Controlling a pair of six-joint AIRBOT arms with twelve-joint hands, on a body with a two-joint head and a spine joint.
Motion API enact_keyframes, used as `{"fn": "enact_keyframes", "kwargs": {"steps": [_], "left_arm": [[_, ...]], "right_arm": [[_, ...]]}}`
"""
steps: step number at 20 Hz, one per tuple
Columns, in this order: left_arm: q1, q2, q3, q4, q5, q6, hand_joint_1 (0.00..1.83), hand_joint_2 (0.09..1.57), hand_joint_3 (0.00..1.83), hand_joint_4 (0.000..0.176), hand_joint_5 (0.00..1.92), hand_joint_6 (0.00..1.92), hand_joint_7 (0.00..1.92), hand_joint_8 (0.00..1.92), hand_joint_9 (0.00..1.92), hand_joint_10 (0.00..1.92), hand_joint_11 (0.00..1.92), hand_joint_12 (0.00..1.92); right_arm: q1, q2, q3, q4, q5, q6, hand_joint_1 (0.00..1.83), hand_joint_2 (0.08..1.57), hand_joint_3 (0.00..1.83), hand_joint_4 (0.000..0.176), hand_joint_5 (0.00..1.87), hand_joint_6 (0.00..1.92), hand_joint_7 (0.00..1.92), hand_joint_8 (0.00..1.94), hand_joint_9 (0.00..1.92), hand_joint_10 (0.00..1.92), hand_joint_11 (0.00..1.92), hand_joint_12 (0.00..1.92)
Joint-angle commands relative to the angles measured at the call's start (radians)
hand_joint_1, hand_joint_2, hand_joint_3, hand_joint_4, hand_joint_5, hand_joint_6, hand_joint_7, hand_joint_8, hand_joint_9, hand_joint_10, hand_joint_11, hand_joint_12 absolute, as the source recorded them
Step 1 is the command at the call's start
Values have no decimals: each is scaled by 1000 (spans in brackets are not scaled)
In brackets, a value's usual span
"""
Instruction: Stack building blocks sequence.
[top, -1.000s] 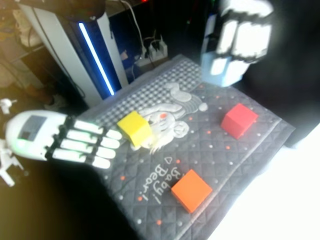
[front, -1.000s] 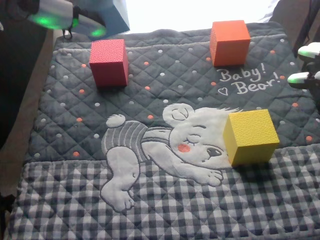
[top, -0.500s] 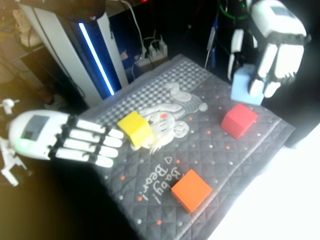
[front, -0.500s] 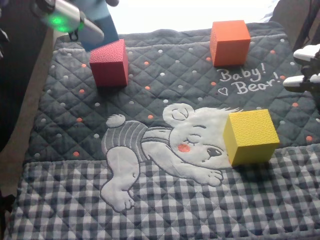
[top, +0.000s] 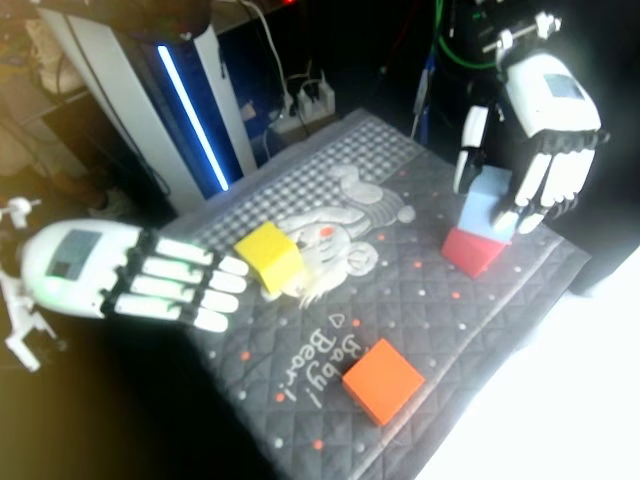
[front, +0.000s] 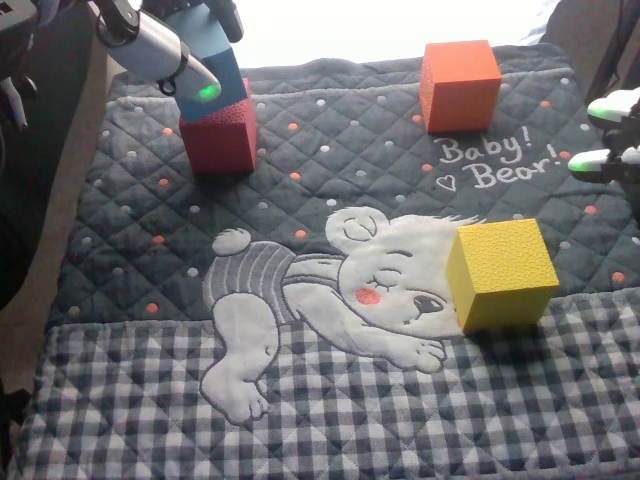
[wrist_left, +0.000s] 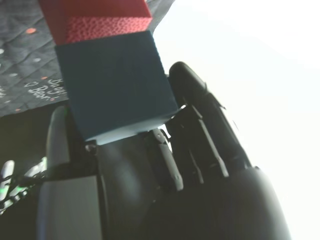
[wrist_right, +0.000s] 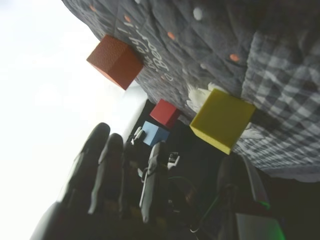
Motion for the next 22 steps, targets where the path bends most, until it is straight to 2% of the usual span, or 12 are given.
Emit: {"fn": "enact_keyframes", "kwargs": {"steps": [1,2,6,9,11,13,15,16,17,19,20,22], "left_arm": [[-3,-11,11,-12,-81,-6,1361,1086,0,0,1098,585,1032,944,921,1223,644,1395],[-2,-16,17,-12,-76,-6,1284,1079,4,0,1096,615,1040,1040,894,1015,646,1461],[8,-31,33,-12,-63,-7,1256,1093,0,0,1082,662,994,1131,861,958,626,1550],[11,-35,37,-12,-56,-8,1251,1100,1,0,1076,674,972,1166,865,1025,680,1554],[13,-37,40,-12,-53,-8,1358,1121,1,0,959,916,953,1067,870,1274,626,1469],[16,-38,42,-12,-52,-8,1243,1130,0,0,914,934,979,1158,798,1195,634,1635],[16,-38,42,-13,-52,-8,1251,1114,0,0,919,902,1033,1084,813,920,564,1536],[17,-38,43,-13,-52,-8,1336,1086,0,0,839,363,1018,984,800,1052,576,1656],[17,-38,43,-13,-52,-8,1220,1011,0,0,853,125,869,888,729,1323,575,1793],[19,-38,43,-13,-52,-8,1140,992,0,0,775,7,822,201,674,628,328,1417],[22,-38,43,-13,-54,-12,1071,972,0,0,721,1,803,62,740,297,347,1152],[27,-37,43,-13,-59,-24,975,974,0,12,617,0,779,3,796,56,383,995]], "right_arm": [[12,2,5,32,117,2,794,1083,1,87,426,0,135,0,152,0,0,545],[12,2,6,32,117,2,789,1085,2,69,432,2,143,3,162,4,14,551],[12,1,7,32,117,2,780,1084,1,77,426,0,151,4,165,4,26,552],[12,0,9,31,117,2,799,1085,1,74,427,1,161,6,191,12,51,562],[12,-2,10,31,117,2,841,1082,0,85,424,0,158,2,153,1,6,532],[12,-3,11,31,117,2,821,1090,2,98,421,0,152,0,125,4,0,452],[12,-3,11,31,117,2,835,1090,1,101,423,0,145,0,120,2,1,432],[12,-3,12,31,117,2,863,1088,0,90,430,2,147,1,118,1,0,403],[13,-3,12,31,117,2,847,1091,1,90,428,0,147,0,114,0,0,378],[13,-3,12,31,117,2,801,1083,0,99,432,2,152,2,134,7,33,385],[13,-3,12,31,117,2,792,1082,0,102,430,1,155,2,132,5,31,383],[13,-3,11,32,117,2,840,1085,0,99,386,0,144,0,128,1,21,380]]}}
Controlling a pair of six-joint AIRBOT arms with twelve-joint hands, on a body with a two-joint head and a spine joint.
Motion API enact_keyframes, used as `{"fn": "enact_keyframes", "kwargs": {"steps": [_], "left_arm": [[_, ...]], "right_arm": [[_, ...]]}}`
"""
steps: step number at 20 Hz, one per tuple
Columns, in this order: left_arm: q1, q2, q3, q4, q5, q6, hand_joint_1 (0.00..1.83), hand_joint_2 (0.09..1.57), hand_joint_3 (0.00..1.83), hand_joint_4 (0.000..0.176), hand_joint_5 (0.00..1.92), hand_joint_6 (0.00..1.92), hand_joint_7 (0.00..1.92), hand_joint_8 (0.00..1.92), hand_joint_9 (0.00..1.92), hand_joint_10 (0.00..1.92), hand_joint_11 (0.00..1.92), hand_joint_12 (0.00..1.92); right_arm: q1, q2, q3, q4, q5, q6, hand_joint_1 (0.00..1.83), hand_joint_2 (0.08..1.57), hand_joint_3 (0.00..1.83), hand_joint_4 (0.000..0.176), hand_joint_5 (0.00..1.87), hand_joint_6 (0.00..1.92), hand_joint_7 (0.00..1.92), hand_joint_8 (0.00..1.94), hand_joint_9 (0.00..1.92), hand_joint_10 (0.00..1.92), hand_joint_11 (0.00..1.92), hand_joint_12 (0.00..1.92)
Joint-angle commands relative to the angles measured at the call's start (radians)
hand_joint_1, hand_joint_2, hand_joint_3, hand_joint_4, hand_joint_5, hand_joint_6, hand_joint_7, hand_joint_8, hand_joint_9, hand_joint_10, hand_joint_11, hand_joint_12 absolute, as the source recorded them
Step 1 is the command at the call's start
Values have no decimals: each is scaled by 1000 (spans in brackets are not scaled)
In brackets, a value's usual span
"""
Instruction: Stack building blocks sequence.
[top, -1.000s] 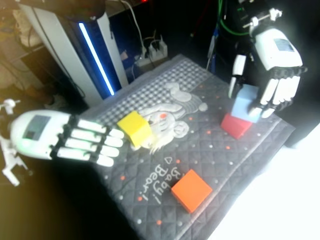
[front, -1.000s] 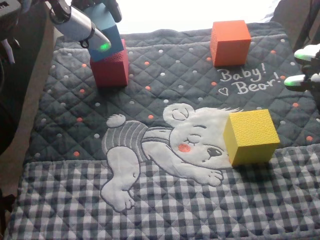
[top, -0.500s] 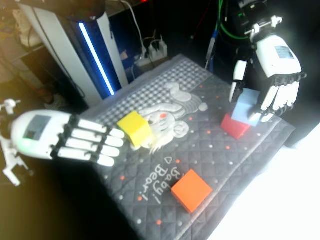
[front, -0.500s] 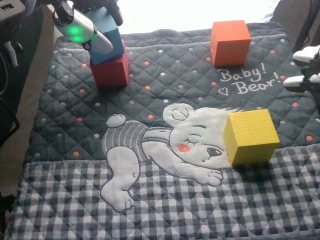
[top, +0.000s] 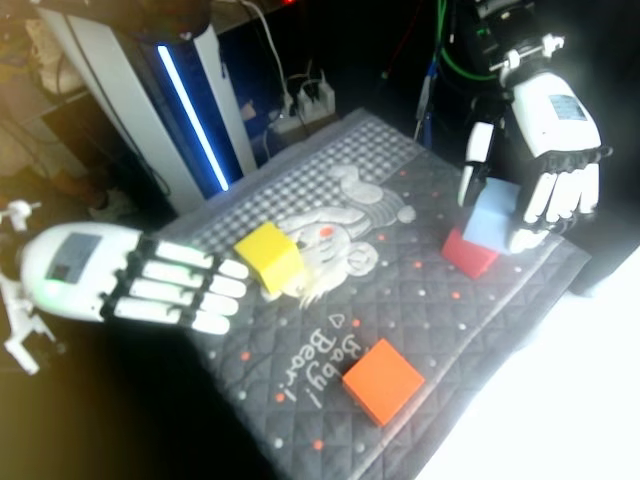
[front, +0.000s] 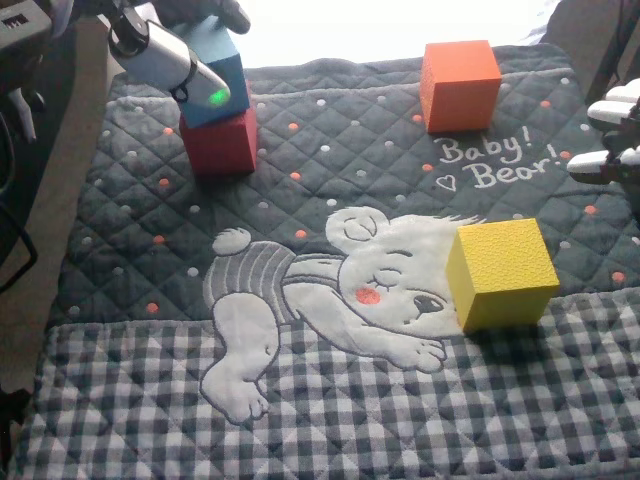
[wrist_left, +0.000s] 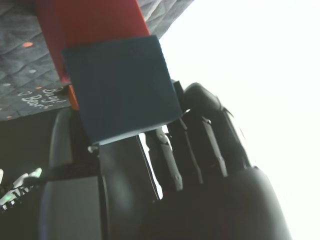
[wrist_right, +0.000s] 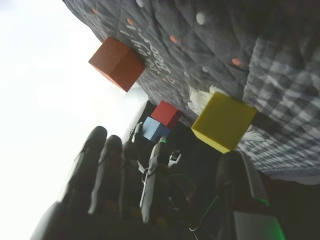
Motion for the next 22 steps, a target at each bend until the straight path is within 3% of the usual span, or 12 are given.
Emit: {"fn": "enact_keyframes", "kwargs": {"steps": [1,5,7,8,9,10,11,13,15,17,19,22], "left_arm": [[-3,-6,6,-1,-78,-2,920,973,0,39,584,0,758,0,770,25,345,975],[-1,-4,6,-1,-80,-2,953,985,5,2,578,0,803,14,800,25,355,973],[-1,6,-2,-1,-94,-3,940,963,0,25,541,0,722,0,718,0,303,995],[-1,9,-7,-1,-97,-3,850,943,0,92,475,0,594,0,642,0,280,982],[0,13,-12,-1,-99,2,850,943,0,92,475,0,594,0,642,0,280,982],[0,14,-14,-1,-99,7,790,943,0,125,348,0,419,0,491,0,223,905],[0,17,-20,-6,-99,27,793,932,0,113,328,0,375,0,449,0,213,892],[-1,30,-35,-33,-103,60,712,955,2,138,224,0,229,0,243,0,16,843],[-7,47,-55,-36,-120,71,693,982,4,158,184,0,173,0,167,2,0,633],[-9,77,-94,-121,-153,175,619,966,0,164,167,0,165,0,172,2,0,664],[-11,129,-165,-232,-216,309,514,975,1,176,98,1,39,0,62,0,0,505],[30,223,-279,-326,-381,380,344,1003,1,176,40,0,0,0,0,0,0,54]], "right_arm": [[13,3,3,32,117,2,860,1082,0,100,372,0,137,0,118,0,7,374],[13,3,3,32,117,2,832,1091,2,114,299,0,126,0,138,6,40,386],[13,3,2,32,117,2,869,1083,0,100,311,4,129,1,132,0,39,377],[13,3,1,32,117,2,858,1082,0,104,310,3,138,4,134,2,37,376],[14,3,1,32,118,2,858,1082,0,104,310,3,138,4,134,2,37,376],[15,3,1,32,118,2,853,1082,0,107,307,1,139,3,133,1,32,374],[15,3,1,32,118,2,843,1082,0,110,307,1,142,4,126,0,28,373],[15,3,0,32,119,2,846,1088,1,88,311,2,144,3,113,0,24,370],[15,3,0,32,119,2,880,1086,0,106,311,1,145,2,119,3,22,373],[17,4,0,32,121,3,928,1066,0,73,322,4,163,7,151,12,65,388],[20,4,-2,32,142,3,927,1042,0,109,280,0,148,0,125,0,13,362],[22,6,-8,33,185,3,762,971,0,113,282,0,240,11,251,21,86,399]]}}
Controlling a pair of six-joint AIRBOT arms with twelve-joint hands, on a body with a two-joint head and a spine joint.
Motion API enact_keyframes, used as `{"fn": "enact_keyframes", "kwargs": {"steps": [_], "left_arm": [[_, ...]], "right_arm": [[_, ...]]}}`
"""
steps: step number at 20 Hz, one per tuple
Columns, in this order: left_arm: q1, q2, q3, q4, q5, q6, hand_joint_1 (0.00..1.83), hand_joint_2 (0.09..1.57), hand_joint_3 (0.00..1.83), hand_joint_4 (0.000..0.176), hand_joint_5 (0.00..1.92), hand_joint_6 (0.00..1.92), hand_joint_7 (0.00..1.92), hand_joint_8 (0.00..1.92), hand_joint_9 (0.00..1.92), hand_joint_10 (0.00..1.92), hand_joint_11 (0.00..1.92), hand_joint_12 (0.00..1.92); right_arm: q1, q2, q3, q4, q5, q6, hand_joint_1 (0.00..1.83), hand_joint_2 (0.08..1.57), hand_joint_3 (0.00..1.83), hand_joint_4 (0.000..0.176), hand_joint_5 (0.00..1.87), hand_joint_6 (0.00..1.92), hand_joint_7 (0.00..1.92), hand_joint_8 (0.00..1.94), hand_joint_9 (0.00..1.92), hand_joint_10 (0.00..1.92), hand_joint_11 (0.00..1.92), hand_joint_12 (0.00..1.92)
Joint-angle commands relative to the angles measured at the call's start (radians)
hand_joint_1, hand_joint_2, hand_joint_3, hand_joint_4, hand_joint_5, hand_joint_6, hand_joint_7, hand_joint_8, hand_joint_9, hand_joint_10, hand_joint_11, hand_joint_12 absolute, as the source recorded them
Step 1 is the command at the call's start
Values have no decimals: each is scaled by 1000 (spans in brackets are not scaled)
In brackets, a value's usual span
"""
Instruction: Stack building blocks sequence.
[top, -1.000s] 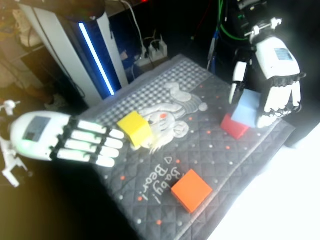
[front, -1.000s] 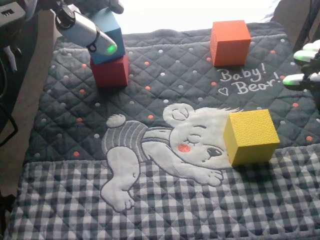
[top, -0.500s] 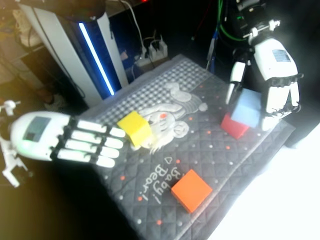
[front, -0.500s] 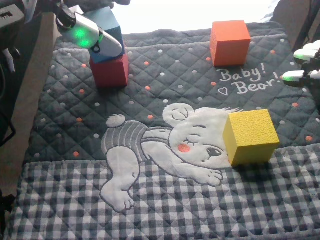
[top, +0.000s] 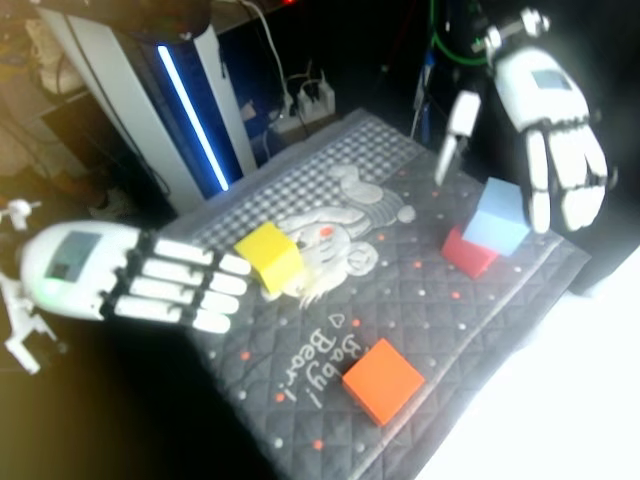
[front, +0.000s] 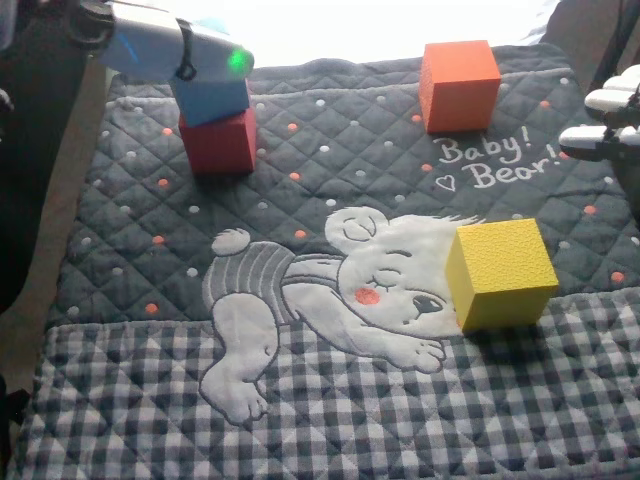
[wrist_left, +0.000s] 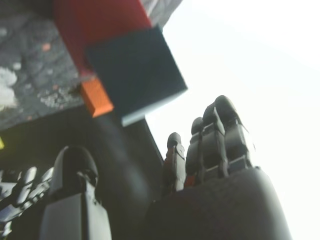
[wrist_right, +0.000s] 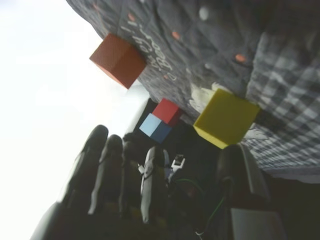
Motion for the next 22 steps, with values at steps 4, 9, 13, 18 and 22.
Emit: {"fn": "enact_keyframes", "kwargs": {"steps": [4,9,13,18,22], "left_arm": [[109,130,-134,-78,-382,5,416,1019,2,176,20,6,0,0,0,0,0,0],[319,238,-304,-120,-665,2,332,902,0,176,50,5,0,0,0,0,0,0],[435,273,-353,-129,-731,-37,543,837,0,176,128,9,0,0,0,0,0,0],[513,264,-355,-203,-775,-40,642,836,1,134,187,13,0,0,0,0,0,0],[520,243,-344,-229,-777,-40,774,834,0,130,202,12,0,0,0,0,0,0]], "right_arm": [[30,7,-6,33,196,3,820,980,0,109,366,7,315,3,282,1,86,441],[72,-39,-9,-18,218,3,742,924,0,130,283,1,256,0,231,1,228,77],[173,-90,13,-127,87,8,773,820,0,176,23,0,55,3,73,3,156,52],[209,-164,77,-176,-23,77,825,798,0,176,66,0,58,0,103,1,230,117],[209,-213,122,-196,-90,127,915,830,2,176,143,1,93,0,139,0,15,694]]}}
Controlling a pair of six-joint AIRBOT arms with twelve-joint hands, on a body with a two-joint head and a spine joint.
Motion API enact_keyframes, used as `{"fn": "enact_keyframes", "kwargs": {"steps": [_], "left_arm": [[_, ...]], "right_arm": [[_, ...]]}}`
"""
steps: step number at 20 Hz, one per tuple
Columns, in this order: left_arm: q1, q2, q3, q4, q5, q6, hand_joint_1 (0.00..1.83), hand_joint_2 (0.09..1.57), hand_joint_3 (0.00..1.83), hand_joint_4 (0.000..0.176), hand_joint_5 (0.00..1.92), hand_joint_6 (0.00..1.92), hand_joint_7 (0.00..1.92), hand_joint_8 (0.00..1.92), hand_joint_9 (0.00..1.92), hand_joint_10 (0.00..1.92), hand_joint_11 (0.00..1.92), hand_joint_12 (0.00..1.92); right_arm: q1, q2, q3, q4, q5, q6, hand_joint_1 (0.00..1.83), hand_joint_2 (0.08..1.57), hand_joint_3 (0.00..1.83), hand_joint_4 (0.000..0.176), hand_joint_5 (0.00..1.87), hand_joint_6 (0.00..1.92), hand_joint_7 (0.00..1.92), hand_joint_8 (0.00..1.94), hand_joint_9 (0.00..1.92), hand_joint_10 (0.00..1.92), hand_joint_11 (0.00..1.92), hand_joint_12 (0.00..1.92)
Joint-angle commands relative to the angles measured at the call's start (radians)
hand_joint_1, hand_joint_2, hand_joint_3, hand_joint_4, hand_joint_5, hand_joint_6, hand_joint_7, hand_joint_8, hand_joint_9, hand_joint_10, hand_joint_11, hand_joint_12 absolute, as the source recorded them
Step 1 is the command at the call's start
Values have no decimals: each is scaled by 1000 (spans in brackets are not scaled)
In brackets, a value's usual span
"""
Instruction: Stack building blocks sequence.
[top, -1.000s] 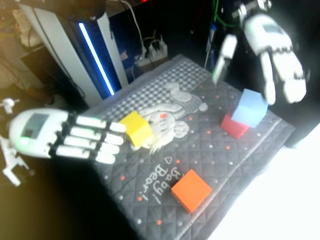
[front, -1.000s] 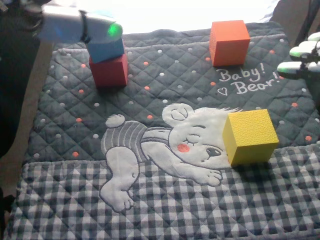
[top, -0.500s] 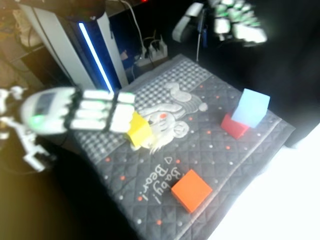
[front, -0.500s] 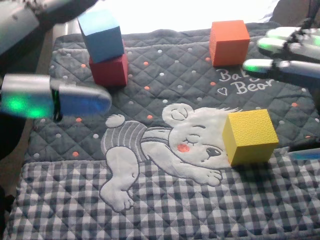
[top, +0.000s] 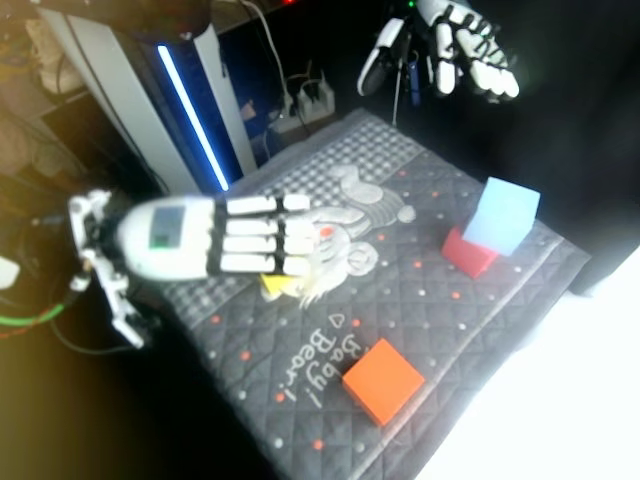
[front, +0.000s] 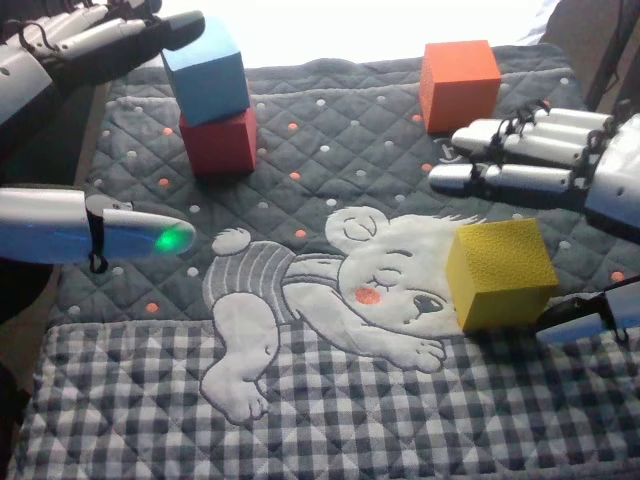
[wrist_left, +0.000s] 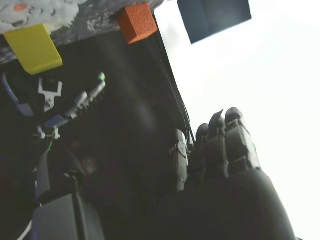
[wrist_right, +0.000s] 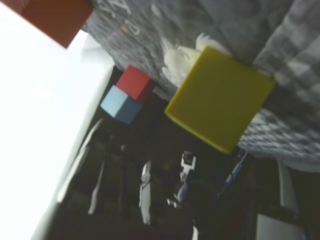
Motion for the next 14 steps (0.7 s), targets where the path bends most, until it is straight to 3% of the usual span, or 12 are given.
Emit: {"fn": "enact_keyframes", "kwargs": {"steps": [1,3,4,6,7,8,9,10,11,12,13,14], "left_arm": [[-7,-1,6,-23,-129,-9,817,828,0,129,198,9,0,0,0,0,0,0],[0,-9,9,-32,-132,-15,703,852,7,167,131,0,0,0,0,0,0,0],[5,-15,14,-40,-135,-21,728,870,13,146,123,0,0,0,0,0,0,0],[12,-24,23,-49,-142,-34,779,880,14,140,122,3,0,0,0,0,0,0],[14,-26,24,-51,-144,-36,796,881,13,141,123,3,0,0,0,0,0,0],[15,-26,24,-51,-144,-36,815,882,11,118,143,10,0,0,0,0,0,0],[16,-26,24,-51,-144,-36,813,881,9,123,143,9,0,0,0,0,0,0],[17,-26,24,-53,-144,-36,779,884,10,137,148,9,0,0,0,0,10,4],[20,-27,24,-56,-145,-37,758,891,11,140,148,7,0,0,0,0,1,1],[26,-28,24,-61,-147,-38,768,887,8,138,157,9,0,0,0,0,7,3],[32,-29,24,-65,-152,-40,768,895,10,131,157,7,0,0,0,0,4,2],[37,-29,24,-69,-157,-42,785,903,12,128,160,7,0,0,0,0,11,6]], "right_arm": [[12,-7,6,27,91,12,935,835,1,175,179,6,116,4,159,5,2,748],[13,-22,15,27,82,13,947,851,1,176,246,5,161,4,220,10,0,837],[14,-30,18,27,80,13,896,869,1,157,290,2,202,2,260,8,4,881],[16,-39,25,27,73,13,871,887,1,98,349,4,302,9,352,17,76,912],[17,-42,28,27,67,13,876,894,0,88,368,1,348,4,396,12,124,903],[18,-43,30,27,64,13,956,908,1,63,443,4,468,11,517,27,227,919],[18,-44,32,29,64,14,1020,925,1,41,508,3,560,11,599,31,272,901],[18,-44,34,35,64,15,1065,956,2,15,676,12,736,54,772,126,341,1275],[19,-44,36,38,64,16,1084,984,2,0,796,18,875,46,804,477,445,1461],[19,-44,37,38,64,18,1219,1063,10,0,928,672,1083,713,977,693,691,1483],[21,-44,38,41,64,18,1106,1114,3,0,950,945,1131,594,1084,911,825,1600],[25,-43,41,46,64,18,1138,1110,1,0,988,941,1292,486,1208,990,1003,1607]]}}
